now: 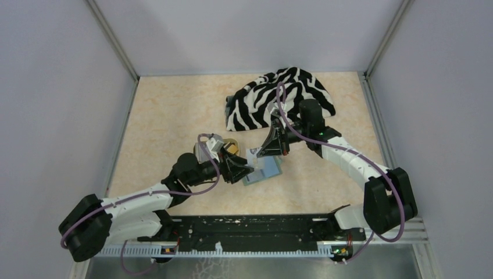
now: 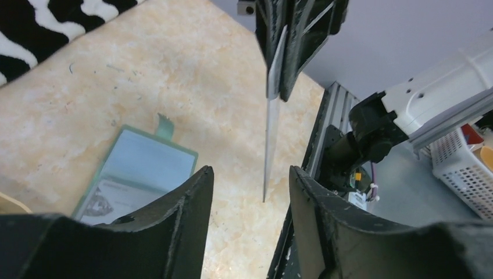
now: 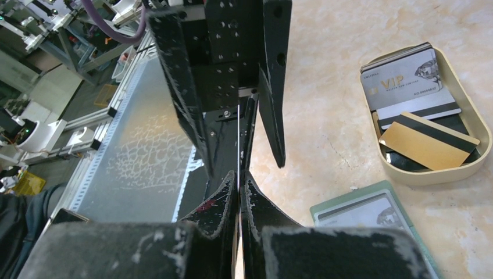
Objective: Put the credit cards into the card holder
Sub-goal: Pick up the credit card from the storage box, then insert the credit card into the storage box.
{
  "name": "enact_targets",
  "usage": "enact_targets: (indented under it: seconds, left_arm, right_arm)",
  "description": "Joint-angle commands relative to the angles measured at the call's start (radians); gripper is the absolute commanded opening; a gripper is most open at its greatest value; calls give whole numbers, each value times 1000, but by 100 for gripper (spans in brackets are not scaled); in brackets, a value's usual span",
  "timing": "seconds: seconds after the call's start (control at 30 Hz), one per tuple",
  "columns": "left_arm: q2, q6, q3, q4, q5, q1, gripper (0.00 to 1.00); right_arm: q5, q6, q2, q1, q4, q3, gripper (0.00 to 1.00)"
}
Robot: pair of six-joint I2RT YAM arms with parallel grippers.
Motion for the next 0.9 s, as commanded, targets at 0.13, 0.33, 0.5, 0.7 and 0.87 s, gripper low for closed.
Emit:
enact_targets:
  seconds: [0.13,0.33,0.5,0.7,0.87]
  left_arm:
    - [133,-48,53,128,104,1,33]
    - [158,-66,44,184,140,1,0]
    - [147,-64,26,165,129,2,0]
    - [110,-73,-5,71,14,1,35]
    - [20,-150,-114,21,-178,1,47]
  right_arm:
    - [-21,-77,-8,10,-13,23,0]
    - [0,-127,-3,11,-82,36,0]
    - [54,-280,9,11,-262,93,1]
    - [126,-366,37,-22,-359,130,0]
    - [154,-168,58,-95,-176,39,0]
